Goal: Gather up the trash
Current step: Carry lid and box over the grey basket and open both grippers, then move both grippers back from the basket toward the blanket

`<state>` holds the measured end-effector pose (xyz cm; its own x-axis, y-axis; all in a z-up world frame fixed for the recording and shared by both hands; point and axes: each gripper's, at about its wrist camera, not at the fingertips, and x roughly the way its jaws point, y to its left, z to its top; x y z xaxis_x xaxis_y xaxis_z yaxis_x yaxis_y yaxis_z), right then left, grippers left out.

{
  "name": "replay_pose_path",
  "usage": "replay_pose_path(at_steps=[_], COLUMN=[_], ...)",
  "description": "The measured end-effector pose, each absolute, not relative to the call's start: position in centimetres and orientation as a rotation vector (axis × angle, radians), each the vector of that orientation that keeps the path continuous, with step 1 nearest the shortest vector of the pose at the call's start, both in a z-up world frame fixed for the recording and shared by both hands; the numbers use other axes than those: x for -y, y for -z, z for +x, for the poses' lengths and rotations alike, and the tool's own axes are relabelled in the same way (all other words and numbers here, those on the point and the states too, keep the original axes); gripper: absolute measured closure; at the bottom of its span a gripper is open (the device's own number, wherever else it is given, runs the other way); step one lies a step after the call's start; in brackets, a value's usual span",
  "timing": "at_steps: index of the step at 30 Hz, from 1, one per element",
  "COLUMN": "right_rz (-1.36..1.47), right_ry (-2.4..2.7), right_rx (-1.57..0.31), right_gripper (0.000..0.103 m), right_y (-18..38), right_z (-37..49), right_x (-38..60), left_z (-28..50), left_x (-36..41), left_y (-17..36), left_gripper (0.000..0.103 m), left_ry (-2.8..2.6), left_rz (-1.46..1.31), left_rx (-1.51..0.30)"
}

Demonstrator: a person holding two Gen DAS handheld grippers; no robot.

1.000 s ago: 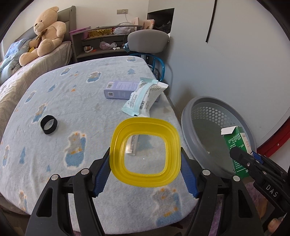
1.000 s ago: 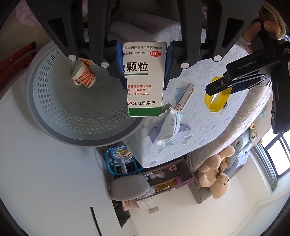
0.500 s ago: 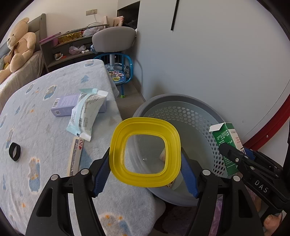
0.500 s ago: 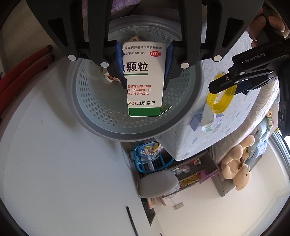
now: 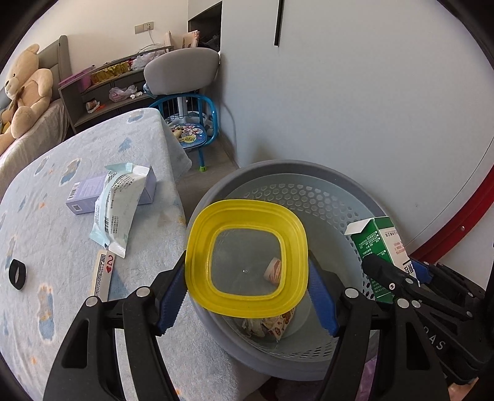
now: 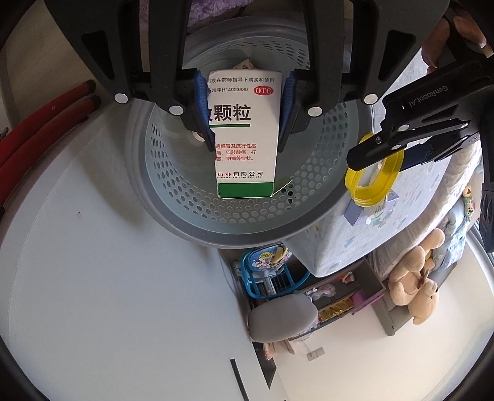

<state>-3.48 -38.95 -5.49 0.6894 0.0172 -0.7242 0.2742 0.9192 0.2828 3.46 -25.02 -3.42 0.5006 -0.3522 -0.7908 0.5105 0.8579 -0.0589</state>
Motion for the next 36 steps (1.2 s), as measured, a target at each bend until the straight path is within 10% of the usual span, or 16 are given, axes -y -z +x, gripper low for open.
replay_pose_path(at_steps=[7, 11, 36], right_rz=[0.396, 0.389, 0.346], right_ry=[0.164, 0.173, 0.205], right_rx=[-0.791, -0.768, -0.764], right_gripper=[0.059, 0.037, 0.030], right_y=[5.4, 5.0, 4.9], right_z=[-3.6, -3.9, -4.2], right_x=[39.1, 39.1, 38.6], left_z=[3.3, 3.2, 2.4], left_x=[25.1, 25.1, 23.8], left_y=[3.3, 3.3, 2.9], left_gripper=[0.033, 0.033, 0.031], left_ry=[0.502, 0.494, 0.437], left_rz=[0.198, 0.207, 0.181], left_rx=[-0.888, -0.887, -0.856])
